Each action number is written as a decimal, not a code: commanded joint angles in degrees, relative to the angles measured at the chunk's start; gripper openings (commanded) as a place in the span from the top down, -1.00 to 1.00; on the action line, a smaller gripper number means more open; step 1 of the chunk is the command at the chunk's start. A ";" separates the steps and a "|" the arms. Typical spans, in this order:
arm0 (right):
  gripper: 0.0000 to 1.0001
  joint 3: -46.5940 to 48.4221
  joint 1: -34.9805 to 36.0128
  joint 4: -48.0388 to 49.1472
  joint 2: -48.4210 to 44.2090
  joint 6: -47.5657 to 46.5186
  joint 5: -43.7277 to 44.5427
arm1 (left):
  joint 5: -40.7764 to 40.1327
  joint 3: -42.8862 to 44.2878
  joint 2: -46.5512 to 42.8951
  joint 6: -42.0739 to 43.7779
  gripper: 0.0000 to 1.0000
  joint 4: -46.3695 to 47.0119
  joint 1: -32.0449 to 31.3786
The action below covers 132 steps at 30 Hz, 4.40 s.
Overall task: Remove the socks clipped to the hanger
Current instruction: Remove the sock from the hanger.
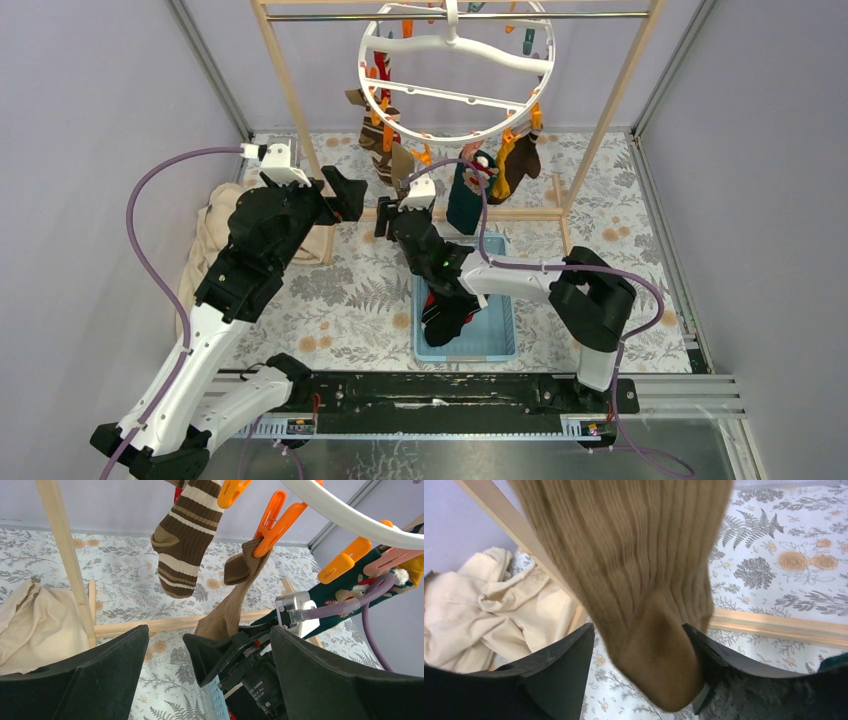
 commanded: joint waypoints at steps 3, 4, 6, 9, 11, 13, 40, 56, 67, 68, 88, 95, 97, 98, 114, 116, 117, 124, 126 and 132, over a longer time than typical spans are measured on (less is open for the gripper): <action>-0.18 4.94 -1.08 0.96 0.03 1.89 4.43 | -1.09 1.59 -0.48 0.81 -0.97 0.08 -0.13; -0.02 4.53 -1.34 0.83 -0.35 1.96 4.08 | -1.18 1.51 -0.56 0.88 -0.97 0.06 -0.09; 0.34 3.41 -1.83 1.06 -1.52 1.51 2.60 | -1.29 1.52 -0.62 0.98 -0.97 0.03 -0.13; 0.70 1.91 -2.05 0.98 -3.81 -0.04 -0.55 | -1.34 1.29 -0.48 1.14 -0.97 0.16 -0.13; 0.87 0.75 -2.12 0.86 -5.98 -1.06 -4.11 | -1.36 1.35 -0.37 1.32 -0.97 0.30 -0.13; 1.00 -0.10 -2.13 -0.51 -8.15 -1.56 -7.69 | -1.16 1.40 -0.28 1.57 -0.97 0.42 -0.13; 1.00 -4.15 -2.66 -27.32 -36.09 1.14 -36.43 | 20.19 6.68 2.89 -1.29 -0.97 7.17 -0.09; 1.00 -2.18 -3.10 -36.20 -37.52 1.11 -33.09 | 22.07 12.72 5.82 -1.26 -0.97 0.52 -0.10; 1.00 -3.88 -4.66 -38.26 -40.76 3.39 -33.05 | 22.46 10.22 5.51 -3.15 -0.97 1.68 -0.09; 1.00 -4.22 -4.79 -38.10 -41.09 3.54 -33.28 | 22.42 9.87 5.88 -3.46 -0.97 1.92 -0.13; 1.00 -6.88 -5.77 -37.96 -42.64 4.00 -36.42 | 27.39 4.48 12.53 -11.76 -0.97 22.72 -0.09; 1.00 -7.21 -5.91 -37.38 -42.48 4.05 -36.81 | 26.09 2.98 14.71 -11.32 -0.97 27.57 -0.09; 1.00 -7.23 -5.91 -37.10 -42.22 4.12 -37.11 | 26.00 2.84 15.43 -11.07 -0.95 28.67 -0.14; 1.00 -7.15 -5.96 -37.09 -42.06 4.09 -37.23 | 26.04 2.70 15.73 -10.98 -0.93 29.24 -0.09; 1.00 -5.96 -6.00 -37.57 -39.80 4.12 -38.58 | 27.57 3.75 17.21 -11.44 -0.84 31.18 -0.18; 1.00 -6.21 -6.00 -37.44 -39.71 4.38 -38.92 | 27.21 3.54 16.86 -11.09 -0.85 31.10 -0.22; 1.00 -6.30 -6.00 -37.43 -39.71 4.44 -39.06 | 26.87 3.25 16.66 -11.02 -0.85 31.21 -0.22; 1.00 -7.96 -6.00 -35.36 -40.03 5.67 -39.81 | 26.53 2.72 17.46 -11.23 -0.85 32.61 -0.16; 1.00 -8.02 -6.02 -35.23 -39.69 5.85 -41.11 | 26.37 2.19 17.42 -11.43 -0.83 33.38 -0.20; 1.00 -7.85 -6.00 -35.68 -39.66 5.77 -41.09 | 26.78 1.67 18.00 -12.00 -0.69 35.23 -0.16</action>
